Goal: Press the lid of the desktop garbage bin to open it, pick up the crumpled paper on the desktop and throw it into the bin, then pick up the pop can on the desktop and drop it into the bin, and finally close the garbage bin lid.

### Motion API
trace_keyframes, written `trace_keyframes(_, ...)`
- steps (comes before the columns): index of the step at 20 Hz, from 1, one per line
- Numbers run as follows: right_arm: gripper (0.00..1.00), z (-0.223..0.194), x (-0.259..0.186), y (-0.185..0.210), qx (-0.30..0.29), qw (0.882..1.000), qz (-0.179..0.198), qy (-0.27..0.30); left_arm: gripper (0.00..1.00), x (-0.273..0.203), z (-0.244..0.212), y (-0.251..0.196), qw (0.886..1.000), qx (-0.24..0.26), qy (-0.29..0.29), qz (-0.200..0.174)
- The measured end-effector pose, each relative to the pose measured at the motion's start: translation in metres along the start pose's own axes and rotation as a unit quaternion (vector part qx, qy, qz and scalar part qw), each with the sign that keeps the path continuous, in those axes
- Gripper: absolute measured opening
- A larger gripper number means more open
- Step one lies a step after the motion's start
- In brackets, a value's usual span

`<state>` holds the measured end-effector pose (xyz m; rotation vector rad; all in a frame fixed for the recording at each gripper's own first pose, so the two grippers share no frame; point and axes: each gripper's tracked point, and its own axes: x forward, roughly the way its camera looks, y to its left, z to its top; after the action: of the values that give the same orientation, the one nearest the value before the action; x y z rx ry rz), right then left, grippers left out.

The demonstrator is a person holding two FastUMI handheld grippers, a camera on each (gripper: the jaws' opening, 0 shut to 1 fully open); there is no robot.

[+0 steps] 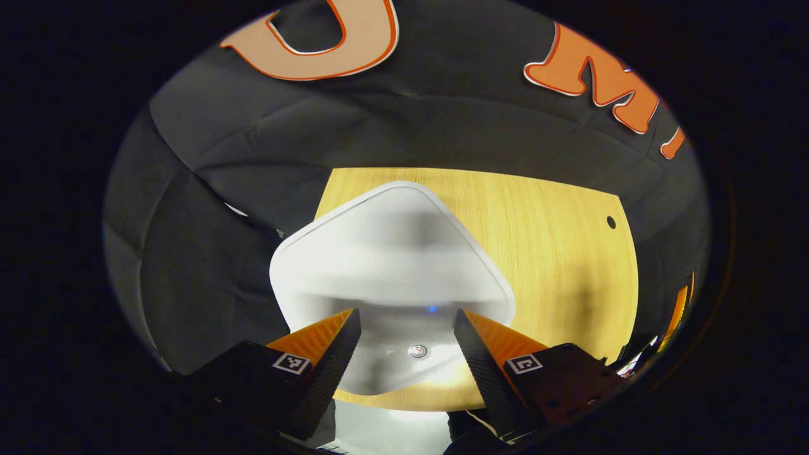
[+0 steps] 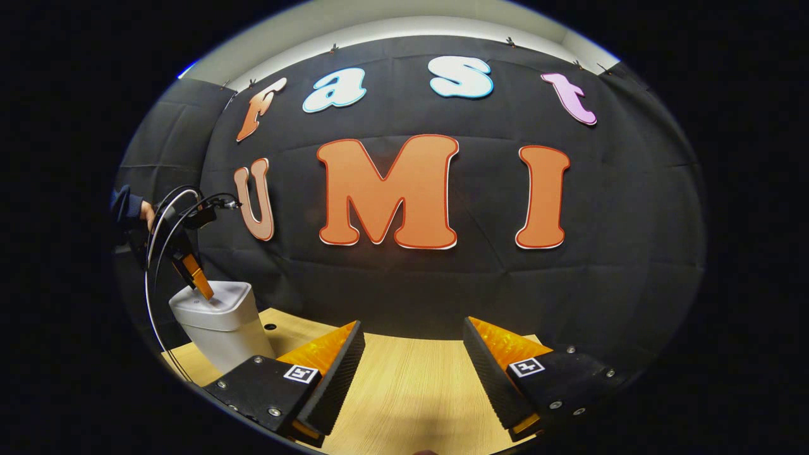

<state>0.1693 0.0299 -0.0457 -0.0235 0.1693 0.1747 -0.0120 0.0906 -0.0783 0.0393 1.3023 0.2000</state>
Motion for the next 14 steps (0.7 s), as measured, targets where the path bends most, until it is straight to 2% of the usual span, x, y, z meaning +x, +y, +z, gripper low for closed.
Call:
trace_keyframes(4, 0.94, 0.005, -0.002, 0.003, -0.006, 1.000, 0.001, -0.004, 0.97, -0.018, 0.010, -0.017, 0.998, -0.028, -0.062, 0.001)
trace_keyframes(8, 0.94, 0.008, -0.003, 0.006, -0.010, 1.000, 0.003, -0.007, 0.97, -0.039, 0.016, -0.030, 0.991, -0.031, -0.132, 0.008)
trace_keyframes(9, 0.94, 0.009, -0.004, 0.007, -0.011, 1.000, 0.003, -0.008, 0.94, -0.046, 0.014, -0.030, 0.988, -0.027, -0.151, 0.012)
trace_keyframes(10, 0.94, 0.010, -0.004, 0.008, -0.012, 1.000, 0.003, -0.008, 0.97, -0.052, 0.014, -0.033, 0.985, -0.023, -0.168, 0.015)
trace_keyframes(12, 0.94, 0.010, -0.006, 0.009, -0.014, 1.000, 0.004, -0.009, 0.97, -0.066, 0.014, -0.038, 0.977, -0.011, -0.210, 0.027)
trace_keyframes(13, 0.94, 0.011, -0.006, 0.010, -0.014, 1.000, 0.004, -0.010, 0.94, -0.076, 0.012, -0.042, 0.972, -0.006, -0.235, 0.032)
trace_keyframes(14, 0.94, 0.011, -0.007, 0.009, -0.015, 1.000, 0.003, -0.011, 0.96, -0.084, 0.010, -0.047, 0.966, 0.000, -0.257, 0.033)
